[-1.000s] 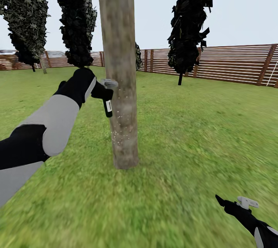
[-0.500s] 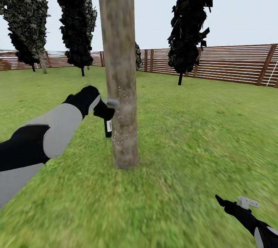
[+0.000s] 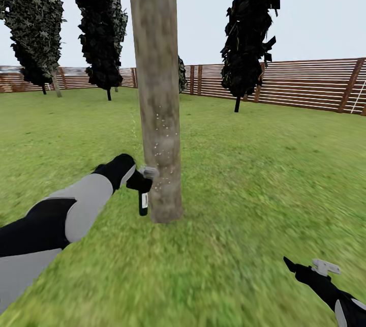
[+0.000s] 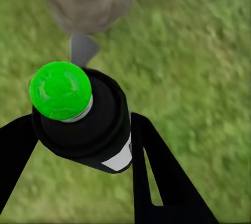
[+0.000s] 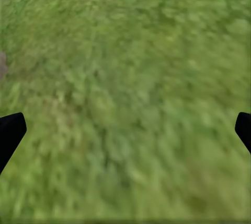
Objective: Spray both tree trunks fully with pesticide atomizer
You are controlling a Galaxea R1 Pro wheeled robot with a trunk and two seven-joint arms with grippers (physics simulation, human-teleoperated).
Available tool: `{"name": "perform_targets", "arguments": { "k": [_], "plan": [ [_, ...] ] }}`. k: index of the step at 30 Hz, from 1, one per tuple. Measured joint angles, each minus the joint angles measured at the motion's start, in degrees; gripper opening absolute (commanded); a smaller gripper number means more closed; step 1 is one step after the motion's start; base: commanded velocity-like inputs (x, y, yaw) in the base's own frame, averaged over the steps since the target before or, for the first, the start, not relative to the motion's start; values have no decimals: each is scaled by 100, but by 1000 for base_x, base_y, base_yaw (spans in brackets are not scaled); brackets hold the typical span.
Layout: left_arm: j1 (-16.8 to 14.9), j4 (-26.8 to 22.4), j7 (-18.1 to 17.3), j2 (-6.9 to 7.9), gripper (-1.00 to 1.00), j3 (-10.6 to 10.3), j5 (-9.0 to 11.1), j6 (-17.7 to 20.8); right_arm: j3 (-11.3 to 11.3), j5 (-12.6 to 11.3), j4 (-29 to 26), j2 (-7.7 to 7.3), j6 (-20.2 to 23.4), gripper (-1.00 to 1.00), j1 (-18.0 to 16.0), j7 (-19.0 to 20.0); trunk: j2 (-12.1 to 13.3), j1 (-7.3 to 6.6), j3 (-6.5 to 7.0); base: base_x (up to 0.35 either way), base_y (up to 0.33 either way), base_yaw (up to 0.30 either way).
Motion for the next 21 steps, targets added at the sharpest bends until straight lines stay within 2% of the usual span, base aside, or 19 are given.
{"name": "perform_targets", "arguments": {
  "k": [3,6,12,21],
  "plan": [
    [227,-6,3,109,-100,-14,-20,-215,-1,0,-1,0,0,100,0,4,0,-1,1,0,0,7],
    [434,-7,3,161,-100,-2,-4,-354,3,0,-5,0,0,100,0,5,0,-1,1,0,0,194],
    [474,-8,3,161,-100,1,12,-378,5,0,-8,0,0,100,0,5,-1,-1,1,0,-5,260],
    [475,-16,4,159,-100,1,16,-379,6,0,-9,0,0,100,0,5,-1,-1,1,0,-286,24]
  ]
}}
